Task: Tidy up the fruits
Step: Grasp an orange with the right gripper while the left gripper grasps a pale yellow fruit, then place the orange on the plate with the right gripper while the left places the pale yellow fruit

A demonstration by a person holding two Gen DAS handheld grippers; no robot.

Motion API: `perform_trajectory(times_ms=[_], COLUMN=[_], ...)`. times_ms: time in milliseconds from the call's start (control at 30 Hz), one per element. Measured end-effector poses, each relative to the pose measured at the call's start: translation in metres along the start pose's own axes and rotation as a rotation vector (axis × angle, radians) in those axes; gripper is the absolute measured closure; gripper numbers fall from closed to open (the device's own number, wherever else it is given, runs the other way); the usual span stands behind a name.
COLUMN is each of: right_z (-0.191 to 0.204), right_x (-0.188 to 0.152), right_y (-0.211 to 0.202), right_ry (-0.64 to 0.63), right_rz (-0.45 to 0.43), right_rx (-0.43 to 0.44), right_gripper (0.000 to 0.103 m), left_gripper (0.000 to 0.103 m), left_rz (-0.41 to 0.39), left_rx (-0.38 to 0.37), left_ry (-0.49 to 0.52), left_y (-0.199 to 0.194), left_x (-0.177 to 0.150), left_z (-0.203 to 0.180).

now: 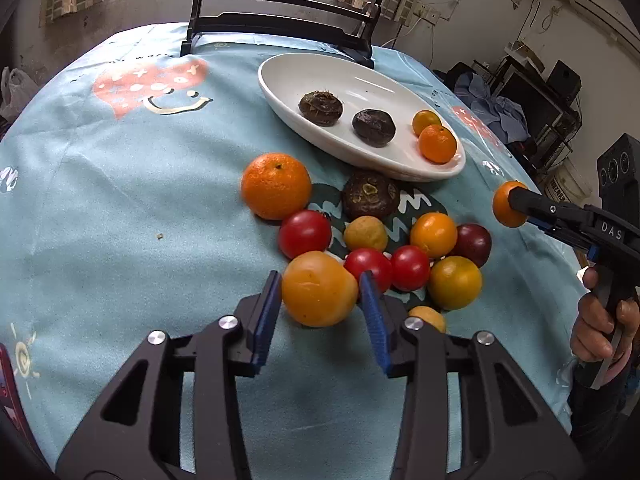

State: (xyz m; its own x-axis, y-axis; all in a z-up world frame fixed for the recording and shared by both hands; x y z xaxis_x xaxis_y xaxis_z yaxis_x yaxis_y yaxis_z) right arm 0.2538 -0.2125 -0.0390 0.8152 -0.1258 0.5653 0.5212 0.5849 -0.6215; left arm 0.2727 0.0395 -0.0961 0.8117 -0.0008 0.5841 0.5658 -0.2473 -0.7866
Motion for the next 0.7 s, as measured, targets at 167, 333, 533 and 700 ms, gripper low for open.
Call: perform_trajectory(times_ms=[167,333,533,700], right_z=[0.002,0.009,0.027,0.034], right_x=[0.000,0.000,-0.003,0.009], right_y=[-0.001,-0.006,-0.013,-0.011], right_ry=[-0.015,-0.055,-0.142,-0.168], right_rz=[-0.006,-0.037,-0.085,-0.135], right_rx=[0.000,0.008,0.011,0.015], right_gripper=[0.066,0.066,0.065,0.065], left_gripper=[0.064,0.064,0.064,0.064], left_rz=[-0.011,-0.045,-0.101,-0.159], left_rx=[0.024,-0.013,-0.021,-0.037], left_ry=[0.015,-0.007,0.009,0.042], left_y=[-0.004,-0.017,-0.031,-0.040], left_x=[-0.003,-0.008,-0.006,0.025], left_z=[-0.003,-0.002,-0.010,-0.028])
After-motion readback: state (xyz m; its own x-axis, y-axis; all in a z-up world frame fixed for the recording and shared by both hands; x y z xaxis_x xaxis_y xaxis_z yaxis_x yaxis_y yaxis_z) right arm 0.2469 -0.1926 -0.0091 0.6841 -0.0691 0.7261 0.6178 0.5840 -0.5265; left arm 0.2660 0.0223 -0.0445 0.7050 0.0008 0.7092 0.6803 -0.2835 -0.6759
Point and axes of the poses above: each gripper's, at about its wrist camera, not at the fingertips, and y roughly the way its jaws point, z to its left, x to its top, the point moved 3 cm from there along y, roughly the way its jaws point, and after that the axes turned 5 degrees about x, right-handed, at the moved point
